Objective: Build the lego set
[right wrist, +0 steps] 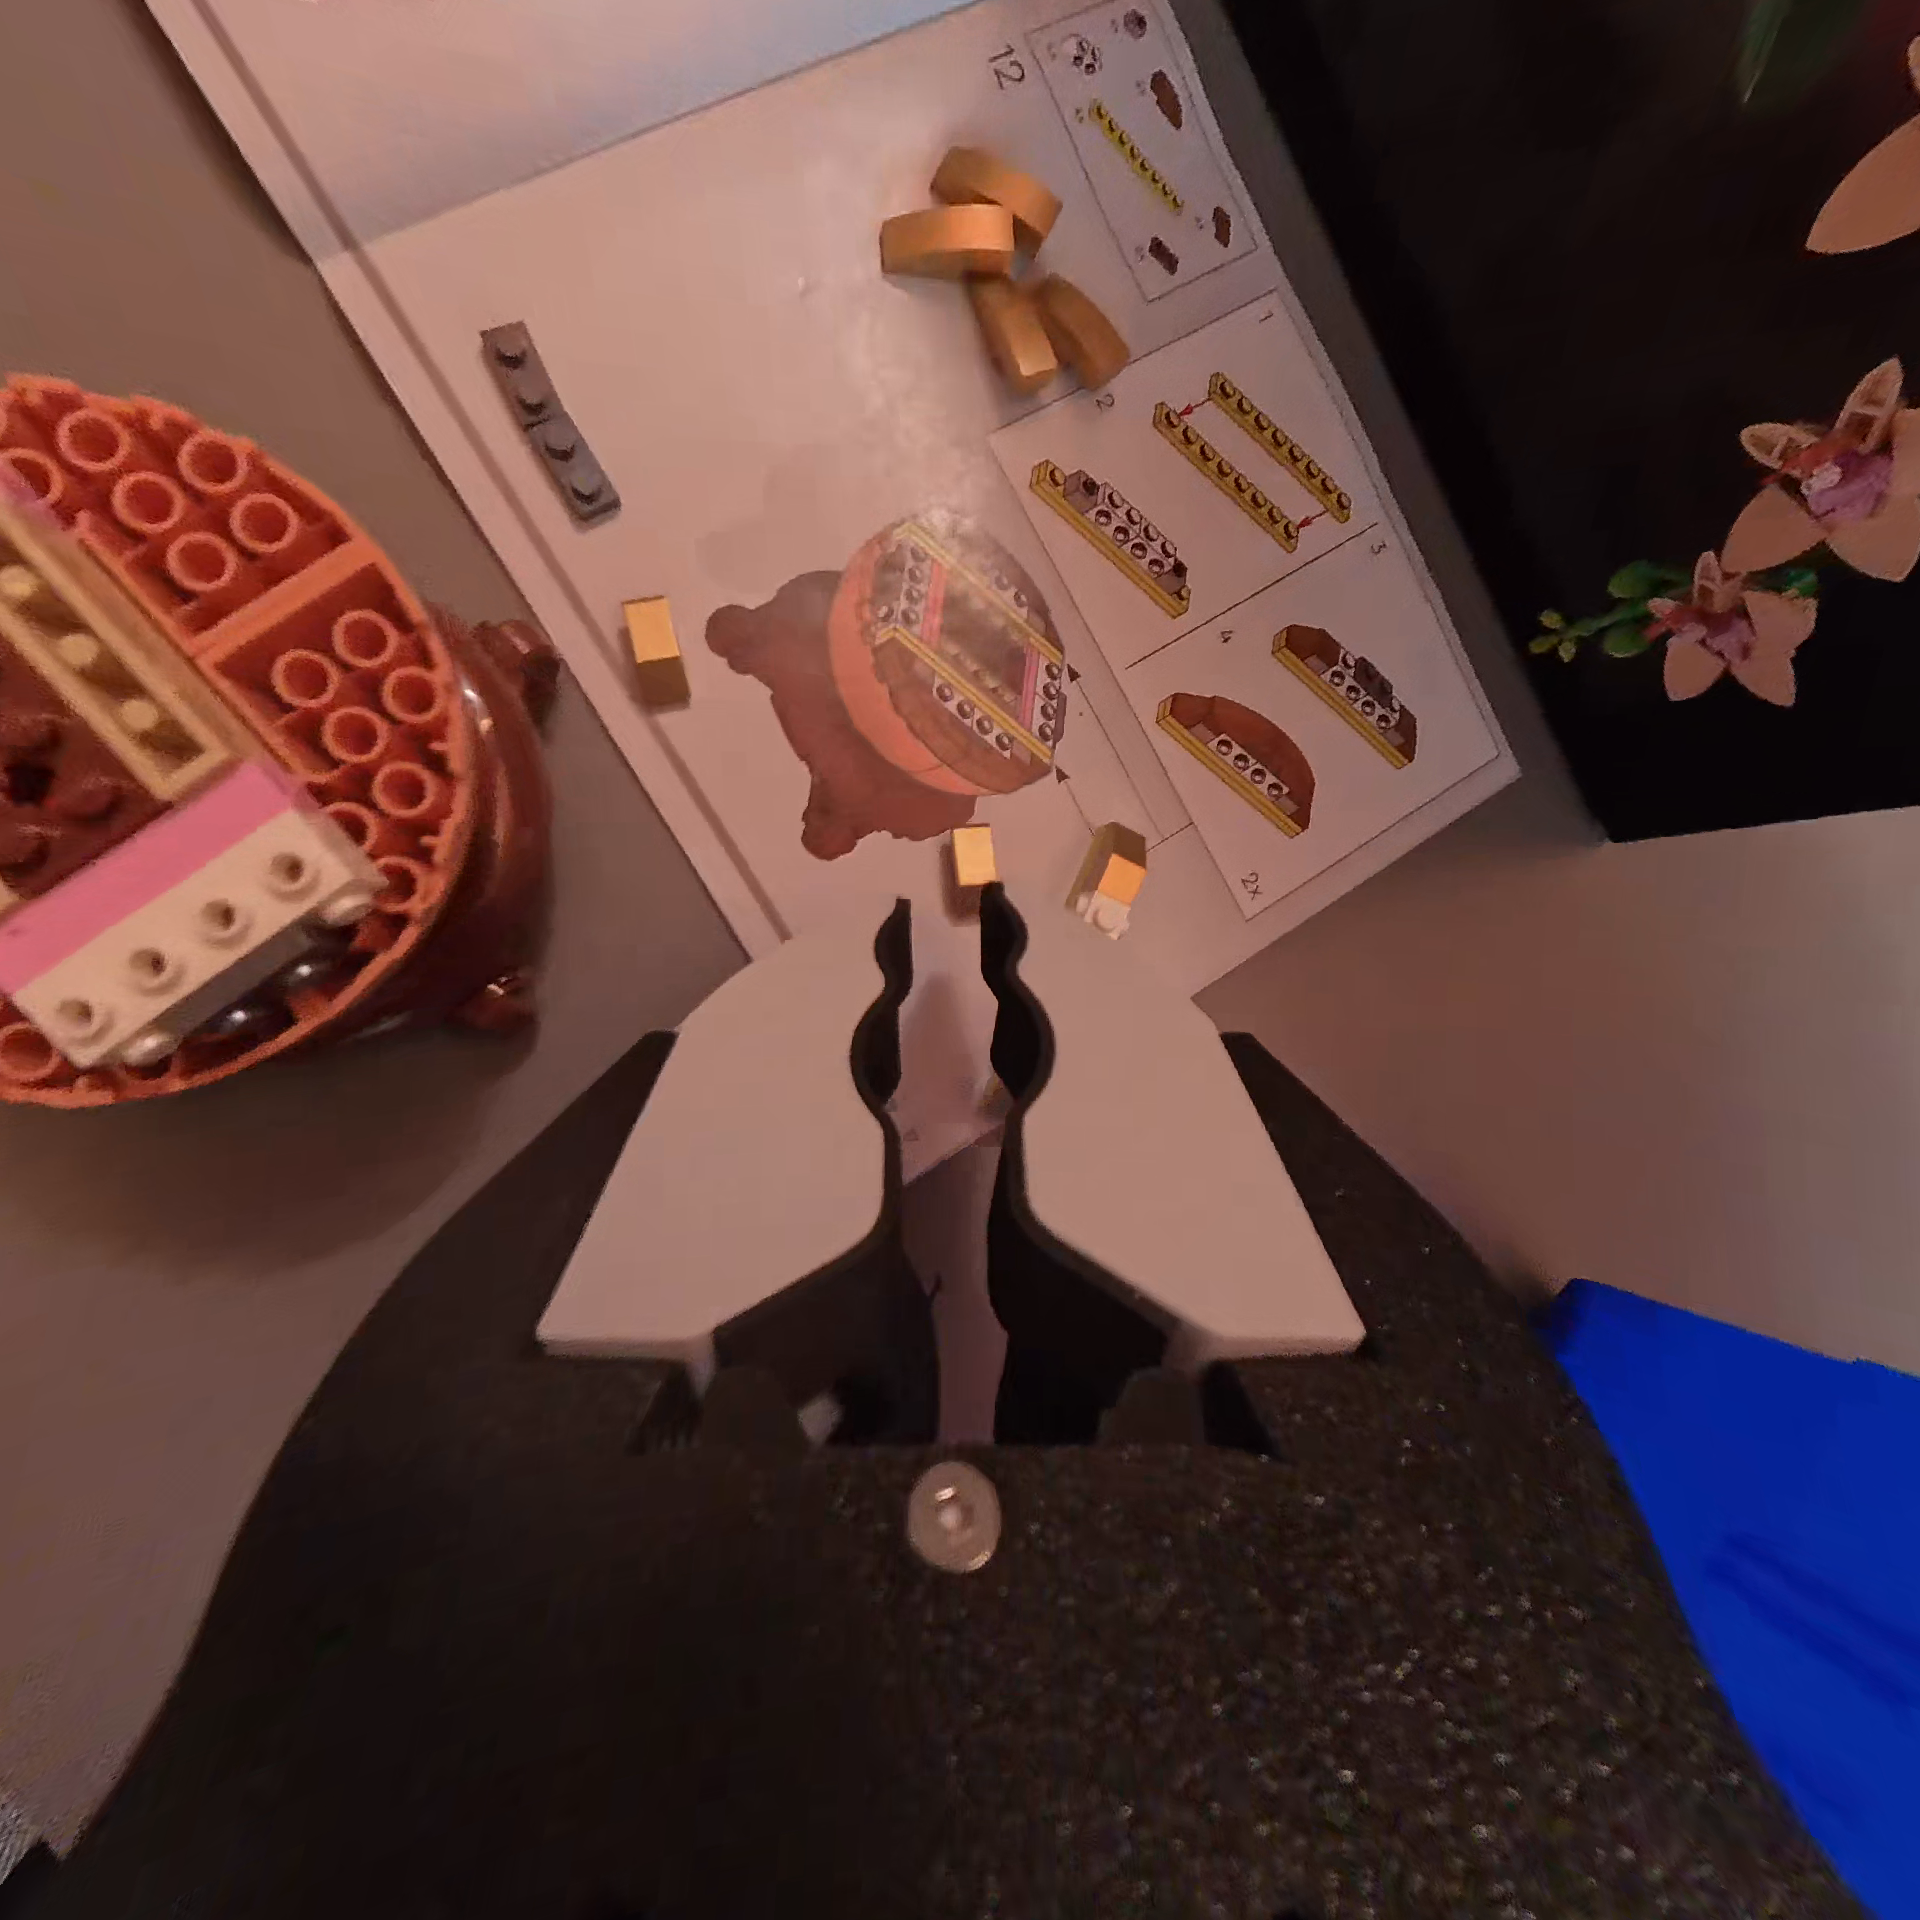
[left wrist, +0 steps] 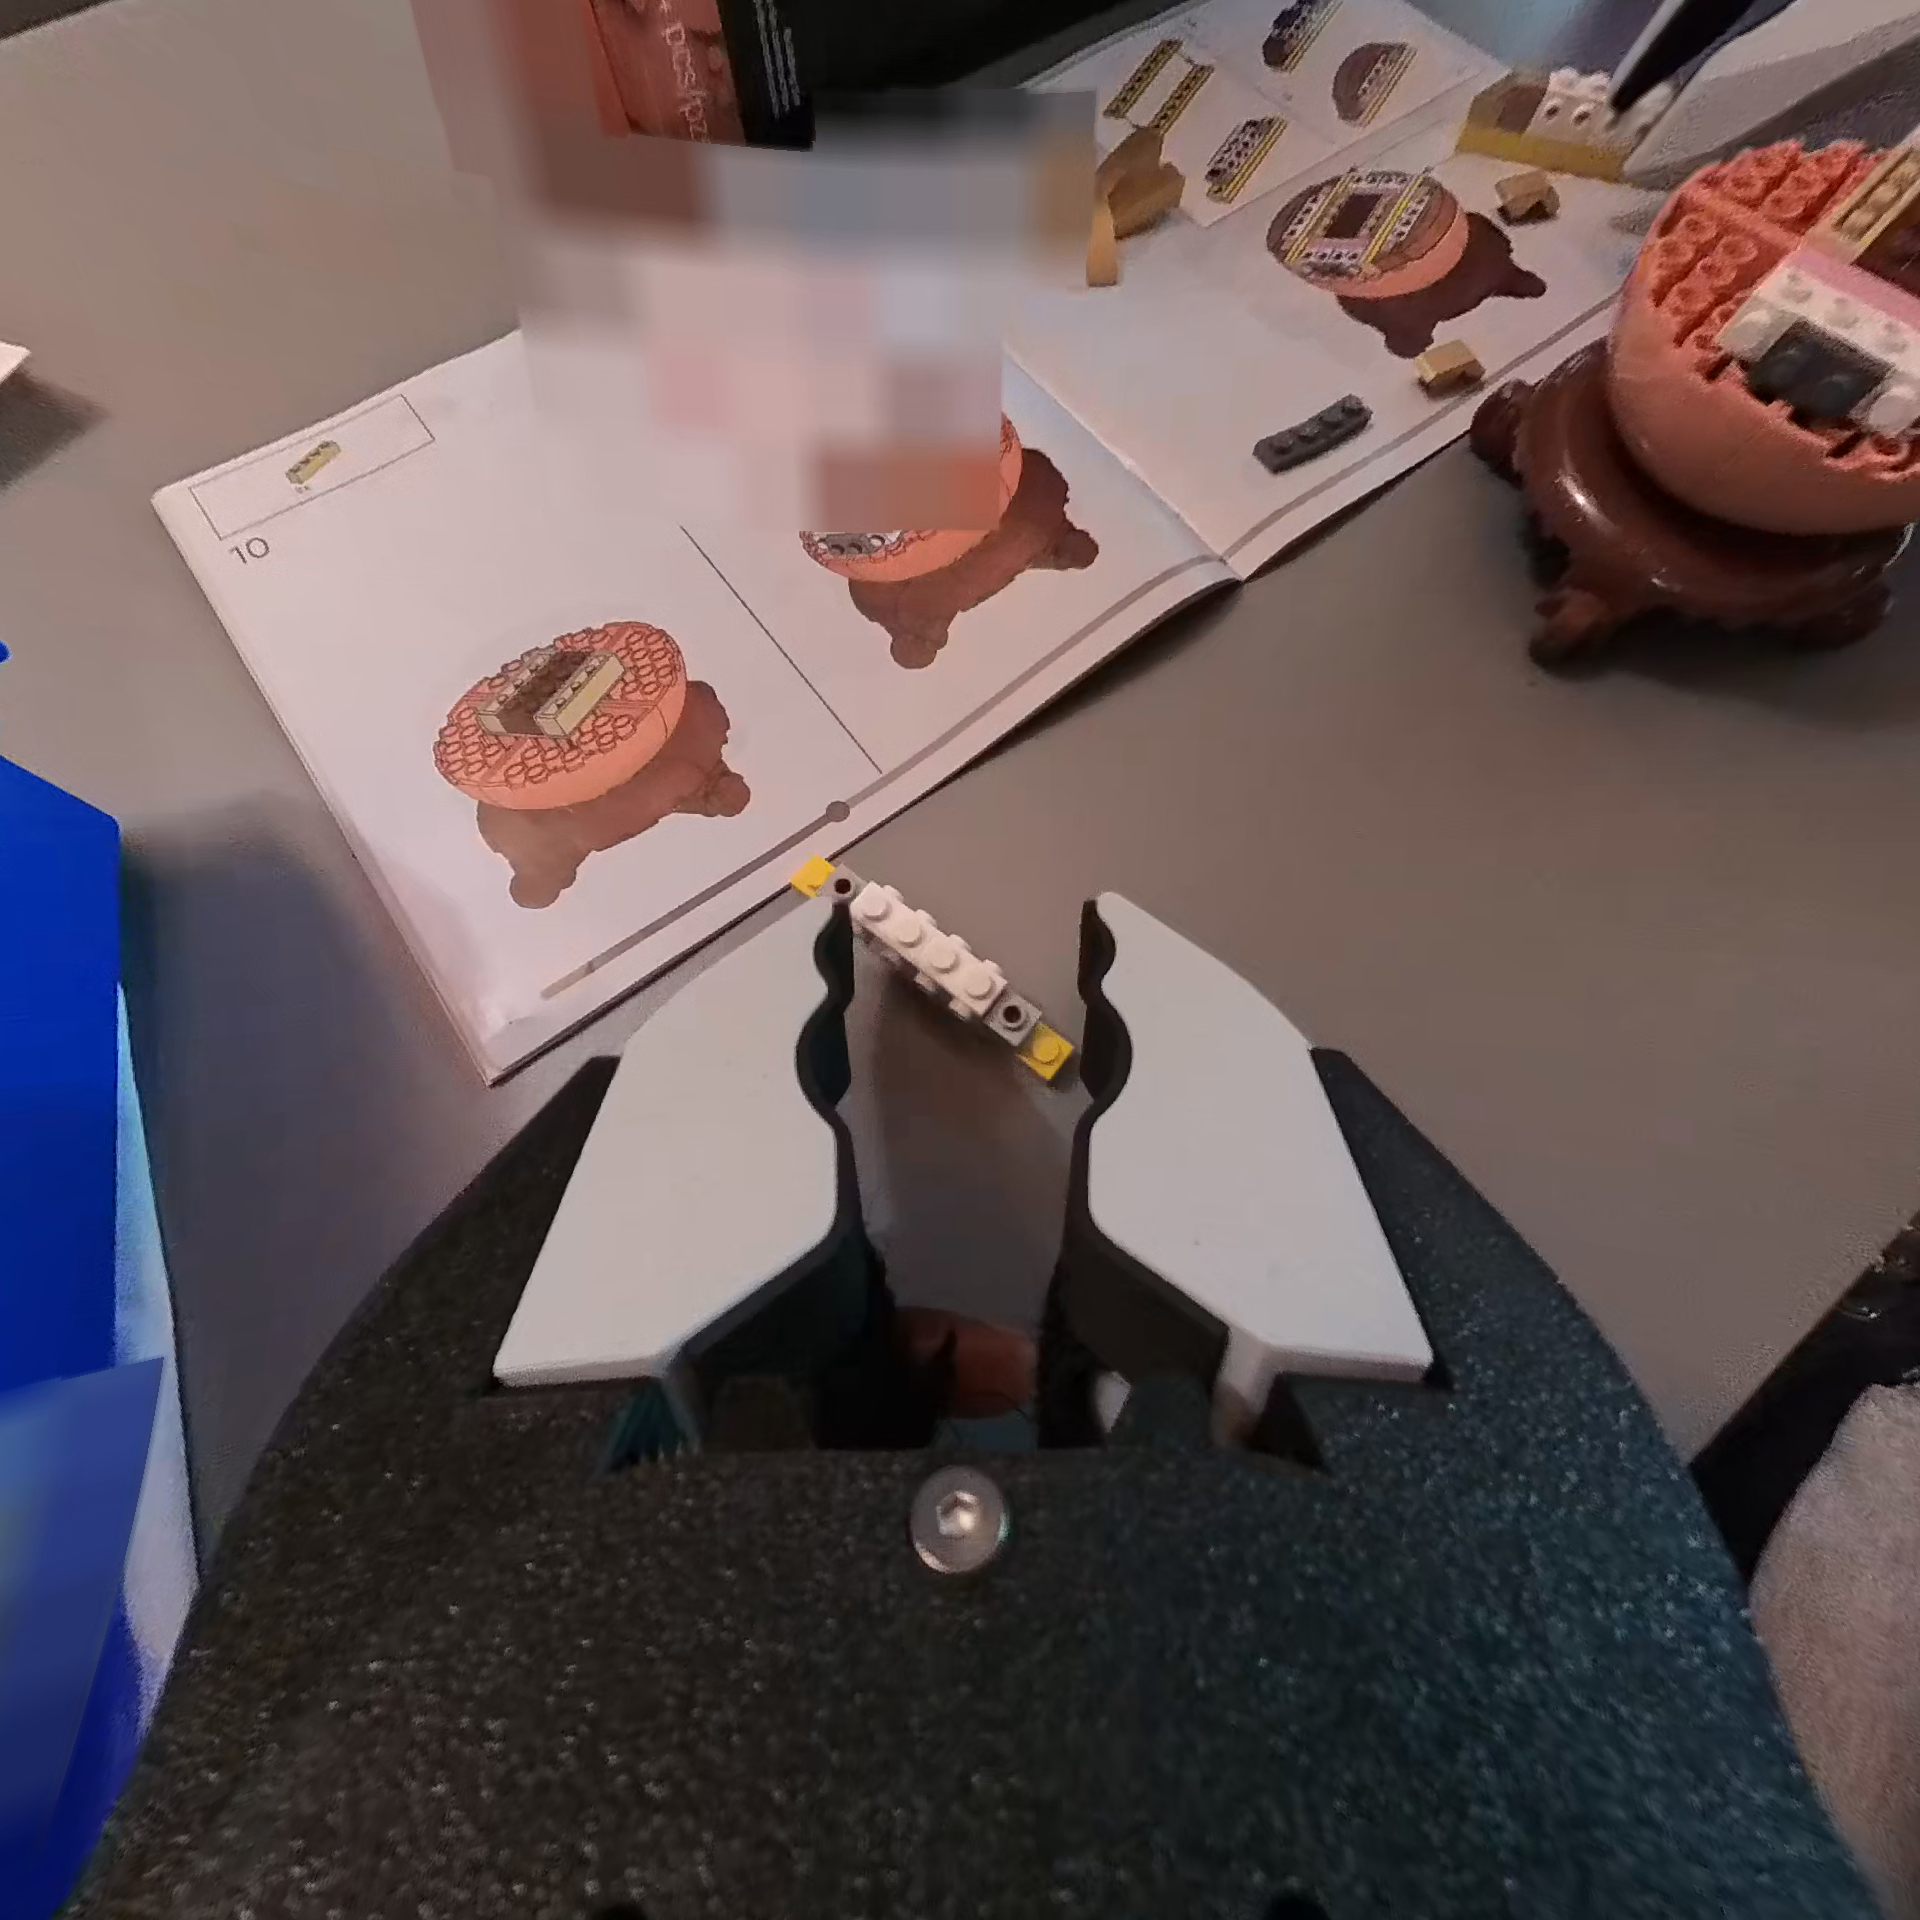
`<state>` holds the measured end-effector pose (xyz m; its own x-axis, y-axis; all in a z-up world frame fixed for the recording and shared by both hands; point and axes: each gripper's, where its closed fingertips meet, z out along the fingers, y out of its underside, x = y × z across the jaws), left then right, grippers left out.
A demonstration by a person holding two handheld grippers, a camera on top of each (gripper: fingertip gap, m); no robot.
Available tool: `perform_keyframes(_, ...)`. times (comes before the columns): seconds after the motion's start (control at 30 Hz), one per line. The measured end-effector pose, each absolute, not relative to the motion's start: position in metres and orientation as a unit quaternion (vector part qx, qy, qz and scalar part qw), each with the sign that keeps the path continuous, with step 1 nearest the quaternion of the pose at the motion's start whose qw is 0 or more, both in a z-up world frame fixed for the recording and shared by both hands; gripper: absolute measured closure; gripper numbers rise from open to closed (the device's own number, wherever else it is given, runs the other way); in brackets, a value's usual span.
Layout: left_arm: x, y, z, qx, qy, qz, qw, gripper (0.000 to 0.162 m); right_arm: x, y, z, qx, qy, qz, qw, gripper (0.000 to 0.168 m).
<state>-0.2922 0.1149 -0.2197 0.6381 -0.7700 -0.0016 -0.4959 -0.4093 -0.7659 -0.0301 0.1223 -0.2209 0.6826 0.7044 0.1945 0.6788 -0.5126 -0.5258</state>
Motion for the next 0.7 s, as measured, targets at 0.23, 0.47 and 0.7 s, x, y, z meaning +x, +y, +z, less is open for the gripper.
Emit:
perform_keyframes(0.23, -0.293, 0.113, -0.225, -0.824, 0.393, -0.186, 0.363, 0.122, -0.026, 0.13, -0.236, -0.87, -0.437, -0.006, 0.228, 0.157)
perform_keyframes(0.47, -0.3, 0.116, -0.216, -0.817, 0.389, -0.186, 0.384, 0.122, -0.046, 0.136, -0.227, -0.851, -0.469, 0.044, 0.232, 0.161)
perform_keyframes(0.7, -0.295, 0.098, -0.19, -0.779, 0.381, -0.298, 0.399, 0.126, -0.114, 0.137, -0.15, -0.765, -0.527, 0.161, 0.334, 0.161)
